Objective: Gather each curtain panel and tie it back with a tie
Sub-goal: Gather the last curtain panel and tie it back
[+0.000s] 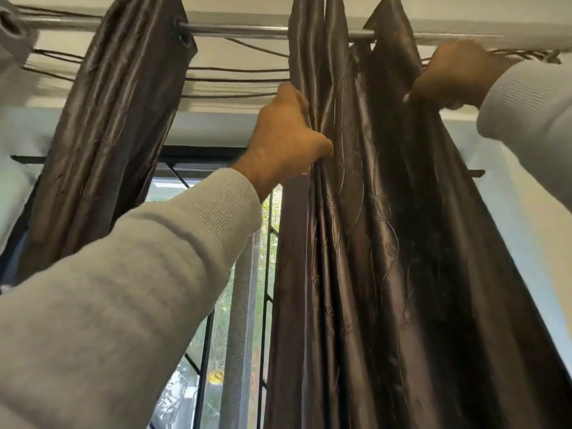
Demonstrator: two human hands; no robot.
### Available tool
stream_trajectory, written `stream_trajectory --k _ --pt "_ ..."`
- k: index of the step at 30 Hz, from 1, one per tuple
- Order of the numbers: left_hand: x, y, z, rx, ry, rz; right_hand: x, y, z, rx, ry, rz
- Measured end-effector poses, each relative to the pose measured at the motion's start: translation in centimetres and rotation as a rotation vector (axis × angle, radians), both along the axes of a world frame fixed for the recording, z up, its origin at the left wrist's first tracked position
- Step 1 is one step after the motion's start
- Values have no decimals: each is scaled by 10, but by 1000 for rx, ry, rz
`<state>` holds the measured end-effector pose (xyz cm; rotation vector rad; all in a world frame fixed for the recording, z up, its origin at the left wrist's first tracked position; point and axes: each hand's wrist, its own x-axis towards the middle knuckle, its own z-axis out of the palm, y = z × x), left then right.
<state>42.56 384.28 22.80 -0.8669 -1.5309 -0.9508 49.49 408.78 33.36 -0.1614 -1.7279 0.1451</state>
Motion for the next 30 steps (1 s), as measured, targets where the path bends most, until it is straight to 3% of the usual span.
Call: stream_trajectory --k 5,9,12,19,23,26,30 --pt "-1 -3 -3 88 -268 -239 -8 -14 -1 8 58 -40" --pt "-7 0 -5 63 -161 -103 -15 -69 6 262 34 39" --pt "-1 5 -3 34 -127 -126 -13 -112 12 405 24 177" --pt "-6 4 -2 -3 -31 -146 -13 -87 15 191 -152 584" --pt "-2 7 11 -153 -91 -285 -20 -87 18 205 -99 626" --pt "-1 6 23 -235 -95 -363 -16 -78 20 193 -210 750" --pt "-3 -8 36 -99 -138 -448 -18 -63 23 15 -133 1052"
